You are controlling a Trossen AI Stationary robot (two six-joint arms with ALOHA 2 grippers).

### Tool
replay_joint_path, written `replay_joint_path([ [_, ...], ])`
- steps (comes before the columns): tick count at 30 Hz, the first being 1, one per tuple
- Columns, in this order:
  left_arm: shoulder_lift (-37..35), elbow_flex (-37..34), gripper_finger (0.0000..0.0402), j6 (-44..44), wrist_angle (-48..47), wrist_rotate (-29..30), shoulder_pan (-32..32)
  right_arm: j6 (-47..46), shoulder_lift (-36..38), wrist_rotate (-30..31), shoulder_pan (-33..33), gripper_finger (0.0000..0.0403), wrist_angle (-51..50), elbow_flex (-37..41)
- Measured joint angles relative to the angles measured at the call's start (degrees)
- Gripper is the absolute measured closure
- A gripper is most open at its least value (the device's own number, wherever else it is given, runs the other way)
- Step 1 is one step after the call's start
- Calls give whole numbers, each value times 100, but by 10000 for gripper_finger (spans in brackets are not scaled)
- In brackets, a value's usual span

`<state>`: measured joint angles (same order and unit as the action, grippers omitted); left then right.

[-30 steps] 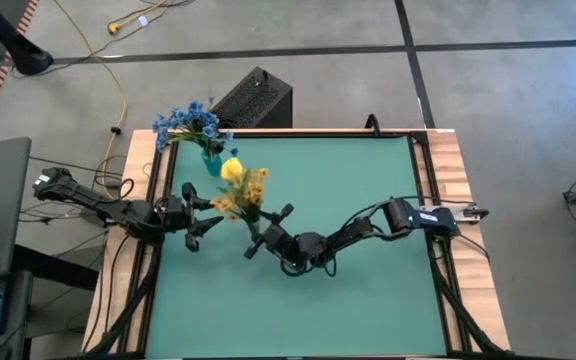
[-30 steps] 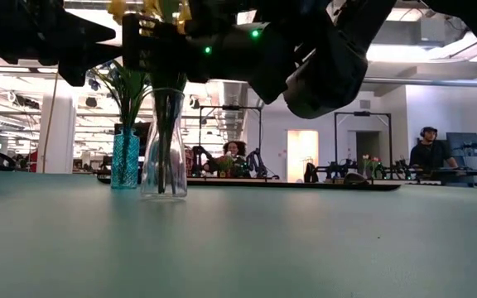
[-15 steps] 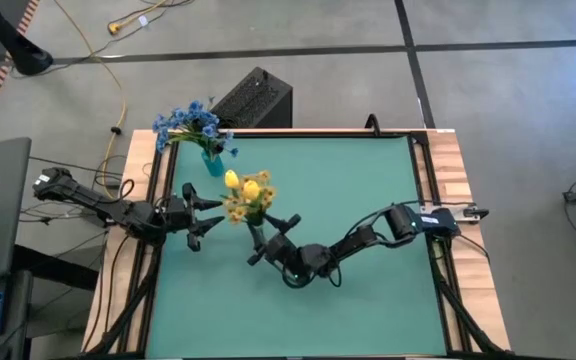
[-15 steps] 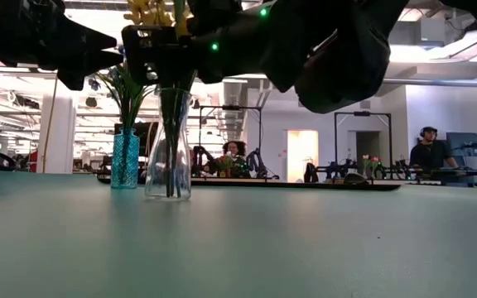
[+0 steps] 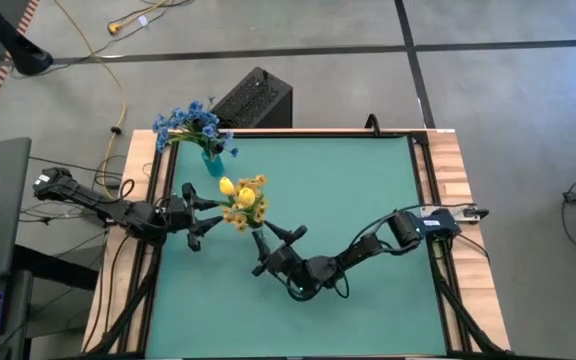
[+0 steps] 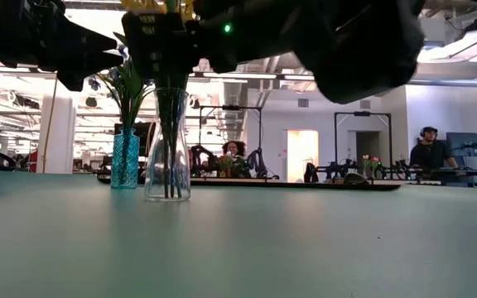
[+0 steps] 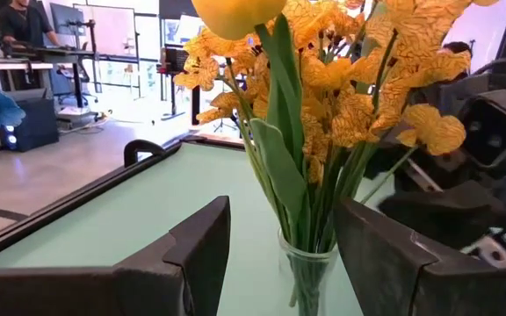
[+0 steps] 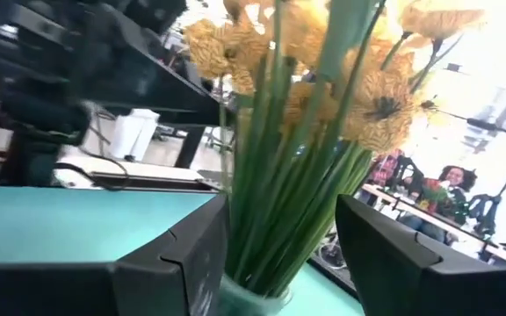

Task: Sort flowers into vase by color
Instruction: Return to Home Position

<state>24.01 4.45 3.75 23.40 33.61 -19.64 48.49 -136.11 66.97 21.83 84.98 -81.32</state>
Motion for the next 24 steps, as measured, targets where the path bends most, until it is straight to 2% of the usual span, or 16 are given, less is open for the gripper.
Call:
replay_joint_path([
  [6, 15, 0, 212, 41, 0, -18, 0, 9, 56, 363, 236, 169, 13, 2],
  [14, 190, 0, 212, 138, 2, -22, 0, -271, 491, 528, 532, 182, -156, 4],
  [19, 402, 0, 212, 200, -75, -229, 0, -337, 793, 717, 988, 193, -1326, 4],
  [24, 769, 0, 212, 422, -354, -656, 0, -346, 1401, 1195, 1371, 203, -2113, 7],
])
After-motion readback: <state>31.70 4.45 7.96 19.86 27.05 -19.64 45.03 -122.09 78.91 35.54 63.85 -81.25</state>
